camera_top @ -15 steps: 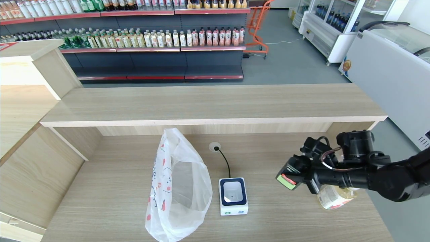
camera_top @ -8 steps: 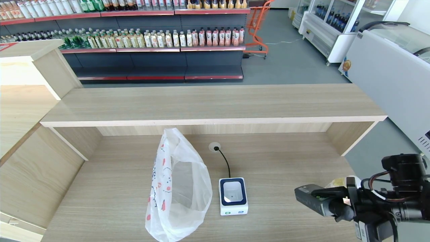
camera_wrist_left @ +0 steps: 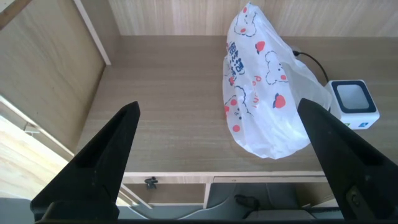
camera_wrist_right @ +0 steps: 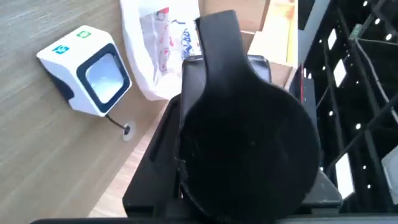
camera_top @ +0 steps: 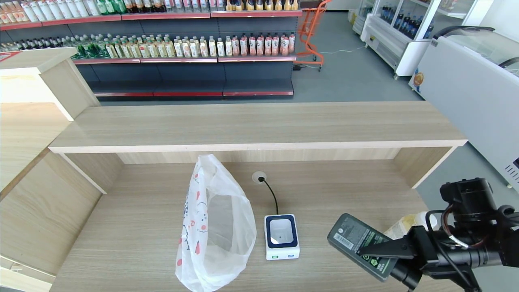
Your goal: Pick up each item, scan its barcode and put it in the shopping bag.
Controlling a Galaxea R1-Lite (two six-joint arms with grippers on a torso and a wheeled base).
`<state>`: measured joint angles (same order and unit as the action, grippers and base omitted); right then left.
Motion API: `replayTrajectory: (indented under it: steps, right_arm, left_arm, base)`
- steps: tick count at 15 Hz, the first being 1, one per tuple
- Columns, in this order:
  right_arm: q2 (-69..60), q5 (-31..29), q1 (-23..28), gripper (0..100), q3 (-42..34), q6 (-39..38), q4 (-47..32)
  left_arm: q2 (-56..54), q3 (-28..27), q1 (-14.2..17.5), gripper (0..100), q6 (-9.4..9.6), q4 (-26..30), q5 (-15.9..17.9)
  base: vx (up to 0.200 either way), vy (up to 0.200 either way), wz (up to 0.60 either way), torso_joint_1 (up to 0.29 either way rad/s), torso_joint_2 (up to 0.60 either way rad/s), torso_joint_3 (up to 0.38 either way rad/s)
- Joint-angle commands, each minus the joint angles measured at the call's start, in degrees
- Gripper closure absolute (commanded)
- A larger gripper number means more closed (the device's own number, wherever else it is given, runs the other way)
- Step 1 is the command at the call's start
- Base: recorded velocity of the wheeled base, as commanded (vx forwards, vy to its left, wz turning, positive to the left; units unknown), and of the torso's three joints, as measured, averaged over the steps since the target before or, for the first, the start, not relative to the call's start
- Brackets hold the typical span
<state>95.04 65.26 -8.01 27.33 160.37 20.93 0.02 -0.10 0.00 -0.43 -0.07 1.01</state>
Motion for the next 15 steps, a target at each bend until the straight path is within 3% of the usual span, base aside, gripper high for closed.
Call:
replayTrajectory:
  steps: [1,6,15]
  right_arm:
    - [-1.08,2.07,-4.3,100,1.67,4.63,0.07]
    - [-1.61,4.97,-13.08,100,4.22,4.63,-0.01]
    - [-3.19,4.79,-14.75,100,4.13,4.63,-0.36]
  left_arm:
    - [-0.02,0.01,0.0,0,-0.01,-0.01,0.04]
    - [-0.02,0.01,0.0,0,-0.01,-0.01,-0.05]
    - [-0.02,0.01,0.0,0,-0.01,-0.01,0.04]
  base:
    - [0.0,0.0,0.0,0.0,0.0,0.0]
    - [0.0,0.0,0.0,0.0,0.0,0.0]
    - [0.0,0.0,0.0,0.0,0.0,0.0]
